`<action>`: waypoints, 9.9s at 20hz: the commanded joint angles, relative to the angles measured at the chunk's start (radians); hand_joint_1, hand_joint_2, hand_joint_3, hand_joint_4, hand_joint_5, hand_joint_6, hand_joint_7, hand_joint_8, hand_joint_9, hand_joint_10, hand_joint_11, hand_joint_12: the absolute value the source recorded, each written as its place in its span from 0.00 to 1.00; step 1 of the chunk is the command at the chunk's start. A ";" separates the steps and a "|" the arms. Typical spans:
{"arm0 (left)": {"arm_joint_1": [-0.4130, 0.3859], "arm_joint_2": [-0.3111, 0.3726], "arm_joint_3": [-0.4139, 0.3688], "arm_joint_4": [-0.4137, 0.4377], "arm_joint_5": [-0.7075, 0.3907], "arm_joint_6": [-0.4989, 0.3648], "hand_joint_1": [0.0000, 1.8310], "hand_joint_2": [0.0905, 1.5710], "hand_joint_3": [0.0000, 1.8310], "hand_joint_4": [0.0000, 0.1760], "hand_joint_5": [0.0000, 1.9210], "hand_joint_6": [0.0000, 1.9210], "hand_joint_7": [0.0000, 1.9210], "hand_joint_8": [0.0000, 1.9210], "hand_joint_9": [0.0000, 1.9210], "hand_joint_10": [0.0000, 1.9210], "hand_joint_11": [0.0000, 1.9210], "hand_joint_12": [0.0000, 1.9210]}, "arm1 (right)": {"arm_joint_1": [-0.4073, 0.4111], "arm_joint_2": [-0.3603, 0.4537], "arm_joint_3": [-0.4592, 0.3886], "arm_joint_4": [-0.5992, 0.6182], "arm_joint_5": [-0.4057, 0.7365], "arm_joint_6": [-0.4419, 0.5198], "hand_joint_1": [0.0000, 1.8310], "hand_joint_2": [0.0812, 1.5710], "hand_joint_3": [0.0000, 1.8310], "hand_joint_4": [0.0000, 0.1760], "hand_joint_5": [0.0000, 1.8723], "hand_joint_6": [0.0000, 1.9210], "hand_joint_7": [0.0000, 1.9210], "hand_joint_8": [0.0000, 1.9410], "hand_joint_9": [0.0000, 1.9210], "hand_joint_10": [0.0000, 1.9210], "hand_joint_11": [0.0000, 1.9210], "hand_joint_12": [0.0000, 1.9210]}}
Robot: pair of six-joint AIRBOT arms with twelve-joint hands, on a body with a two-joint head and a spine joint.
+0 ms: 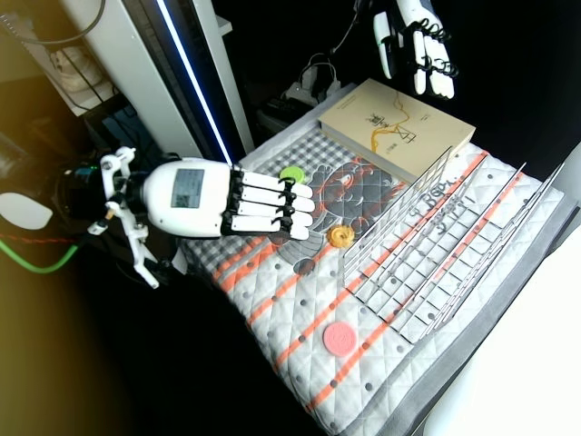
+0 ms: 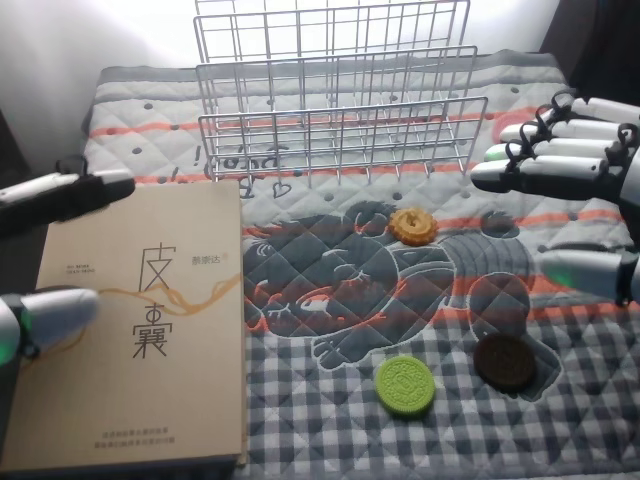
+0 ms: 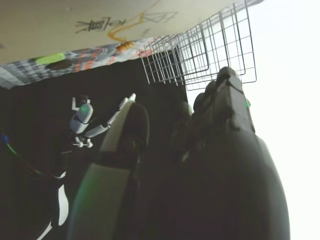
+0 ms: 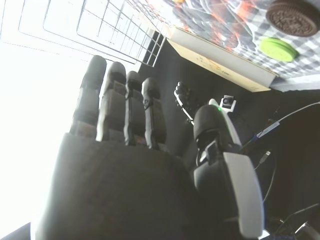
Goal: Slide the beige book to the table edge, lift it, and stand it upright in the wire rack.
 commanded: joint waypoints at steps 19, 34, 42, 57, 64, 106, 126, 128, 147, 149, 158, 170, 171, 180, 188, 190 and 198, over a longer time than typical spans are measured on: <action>0.292 0.084 -0.090 -0.208 -0.539 -0.018 0.00 0.65 0.00 1.00 0.00 0.00 0.00 0.00 0.00 0.00 0.00 0.00 | 0.379 -0.253 0.142 -0.767 -0.167 0.472 0.00 0.95 0.00 0.00 0.11 0.01 0.11 0.00 0.09 0.00 0.02 0.31; 0.292 0.084 -0.080 -0.195 -0.530 -0.048 0.00 0.66 0.00 1.00 0.00 0.00 0.00 0.00 0.00 0.00 0.00 0.00 | 0.449 -0.436 0.265 -1.164 -0.182 0.776 0.00 0.93 0.00 0.00 0.14 0.00 0.13 0.00 0.12 0.00 0.07 0.24; 0.292 0.083 -0.078 -0.194 -0.542 -0.062 0.00 0.67 0.01 1.00 0.00 0.00 0.00 0.00 0.00 0.00 0.00 0.00 | 0.461 -0.514 0.329 -1.185 -0.214 0.776 0.00 0.93 0.00 0.00 0.14 0.00 0.12 0.00 0.10 0.00 0.05 0.30; 0.292 0.061 -0.060 -0.215 -0.531 -0.095 0.00 0.66 0.00 1.00 0.00 0.00 0.00 0.00 0.00 0.00 0.00 0.00 | 0.499 -0.627 0.409 -1.183 -0.234 0.775 0.00 0.91 0.00 0.00 0.13 0.00 0.12 0.00 0.11 0.00 0.07 0.39; 0.292 0.060 -0.056 -0.216 -0.528 -0.098 0.00 0.68 0.00 1.00 0.00 0.00 0.00 0.00 0.00 0.00 0.00 0.00 | 0.501 -0.658 0.423 -1.183 -0.234 0.768 0.00 0.91 0.00 0.00 0.14 0.00 0.13 0.00 0.12 0.00 0.04 0.37; 0.291 0.051 -0.039 -0.219 -0.542 -0.122 0.00 0.70 0.00 1.00 0.00 0.00 0.00 0.00 0.00 0.00 0.00 0.00 | 0.522 -0.718 0.466 -1.194 -0.246 0.750 0.00 0.92 0.00 0.00 0.15 0.00 0.14 0.00 0.13 0.00 0.13 0.27; 0.325 0.074 -0.071 -0.268 -0.641 -0.122 0.00 0.75 0.01 0.89 0.00 0.00 0.00 0.00 0.00 0.00 0.00 0.00 | 0.522 -0.518 0.347 -1.198 -0.263 0.784 0.02 0.96 0.00 0.00 0.14 0.00 0.13 0.00 0.11 0.00 0.02 0.33; 0.350 0.067 -0.074 -0.301 -0.667 -0.138 0.00 0.75 0.01 0.79 0.00 0.00 0.00 0.00 0.00 0.00 0.00 0.00 | 0.524 -0.458 0.313 -1.141 -0.259 0.783 0.00 0.95 0.00 0.00 0.13 0.00 0.13 0.00 0.10 0.00 0.02 0.35; 0.396 -0.243 0.285 -0.419 -0.304 -0.796 0.19 0.51 0.00 0.72 0.01 0.00 0.00 0.00 0.00 0.00 0.00 0.00 | 0.148 0.051 -0.042 -0.036 0.329 0.088 0.05 0.91 0.00 0.00 0.18 0.01 0.17 0.00 0.15 0.00 0.00 0.40; 0.395 -0.251 0.318 -0.375 -0.233 -0.844 0.22 0.51 0.00 0.72 0.01 0.00 0.00 0.00 0.00 0.00 0.00 0.00 | 0.133 0.069 -0.051 -0.010 0.343 0.070 0.05 0.91 0.00 0.00 0.19 0.00 0.17 0.00 0.16 0.00 0.00 0.45; 0.394 -0.267 0.430 -0.158 -0.056 -1.095 0.16 0.51 0.00 0.75 0.01 0.00 0.01 0.00 0.03 0.00 0.00 0.09 | 0.093 0.083 -0.061 0.033 0.364 0.051 0.05 0.91 0.00 0.00 0.20 0.00 0.19 0.00 0.17 0.00 0.00 0.47; 0.270 -0.297 0.498 0.068 0.112 -1.183 0.11 0.52 0.00 0.81 0.00 0.00 0.06 0.00 0.08 0.00 0.00 0.32 | 0.080 0.075 -0.055 0.046 0.364 0.051 0.11 0.91 0.00 0.00 0.21 0.00 0.20 0.00 0.17 0.00 0.00 0.45; 0.261 -0.300 0.501 0.079 0.120 -1.185 0.12 0.52 0.00 0.83 0.00 0.00 0.05 0.00 0.06 0.00 0.00 0.26 | 0.080 0.075 -0.055 0.046 0.364 0.051 0.11 0.91 0.00 0.00 0.21 0.00 0.21 0.00 0.17 0.00 0.00 0.45; 0.256 -0.302 0.509 0.087 0.131 -1.195 0.13 0.51 0.00 0.62 0.02 0.00 0.08 0.00 0.10 0.00 0.00 0.36 | 0.073 0.069 -0.054 0.052 0.364 0.051 0.12 0.91 0.00 0.00 0.19 0.00 0.19 0.00 0.15 0.00 0.00 0.41; 0.235 -0.302 0.519 0.088 0.127 -1.196 0.21 0.59 0.00 0.00 0.25 0.01 0.36 0.01 0.36 0.02 0.16 0.50 | 0.071 0.062 -0.050 0.056 0.364 0.051 0.10 0.91 0.00 0.00 0.17 0.00 0.18 0.00 0.16 0.00 0.01 0.38; 0.221 -0.302 0.528 0.085 0.127 -1.197 0.25 0.62 0.00 0.00 0.33 0.00 0.44 0.00 0.45 0.02 0.21 0.58 | 0.068 0.062 -0.051 0.058 0.364 0.051 0.08 0.90 0.00 0.00 0.17 0.00 0.18 0.00 0.16 0.00 0.00 0.39; 0.218 -0.297 0.564 -0.045 0.081 -1.185 0.65 0.72 0.00 0.15 0.47 0.56 0.48 0.59 0.42 0.46 0.27 0.77 | 0.046 0.059 -0.054 0.072 0.364 0.051 0.09 0.92 0.00 0.00 0.15 0.00 0.18 0.00 0.16 0.00 0.00 0.41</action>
